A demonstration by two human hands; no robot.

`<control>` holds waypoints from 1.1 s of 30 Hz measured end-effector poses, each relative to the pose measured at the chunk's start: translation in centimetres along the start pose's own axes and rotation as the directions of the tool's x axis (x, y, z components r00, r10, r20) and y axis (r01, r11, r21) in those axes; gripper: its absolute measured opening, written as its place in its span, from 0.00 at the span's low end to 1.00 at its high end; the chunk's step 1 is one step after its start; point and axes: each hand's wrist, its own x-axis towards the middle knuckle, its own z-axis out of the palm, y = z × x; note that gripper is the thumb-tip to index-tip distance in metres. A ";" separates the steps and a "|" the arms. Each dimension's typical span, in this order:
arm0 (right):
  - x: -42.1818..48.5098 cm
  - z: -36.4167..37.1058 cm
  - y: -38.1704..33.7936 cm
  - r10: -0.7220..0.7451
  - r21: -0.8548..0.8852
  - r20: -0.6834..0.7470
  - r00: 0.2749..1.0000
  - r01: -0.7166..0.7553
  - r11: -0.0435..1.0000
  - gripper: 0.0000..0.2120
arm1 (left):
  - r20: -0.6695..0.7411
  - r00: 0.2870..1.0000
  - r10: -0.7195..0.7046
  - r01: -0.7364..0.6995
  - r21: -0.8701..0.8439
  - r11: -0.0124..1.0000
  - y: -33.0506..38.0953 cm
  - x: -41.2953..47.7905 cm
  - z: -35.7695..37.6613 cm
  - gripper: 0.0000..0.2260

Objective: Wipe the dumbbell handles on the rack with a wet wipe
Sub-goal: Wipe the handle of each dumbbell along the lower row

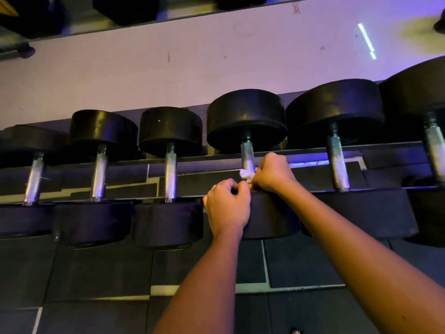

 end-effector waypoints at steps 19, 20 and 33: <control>-0.4 -0.6 0.0 -0.017 0.021 0.070 0.997 0.015 1.000 0.10 | -0.031 0.999 -0.018 0.018 -0.006 1.000 0.5 -0.3 -0.2 0.15; -0.4 -0.6 -0.1 -0.016 0.014 0.089 0.996 0.014 1.000 0.10 | -0.033 0.999 -0.019 0.019 -0.007 1.000 0.5 -0.3 -0.2 0.14; 3.1 -1.0 -1.3 0.099 0.439 -0.244 0.965 0.019 0.898 0.09 | 0.000 0.999 -0.039 0.039 -0.005 0.999 0.7 -0.4 -0.4 0.13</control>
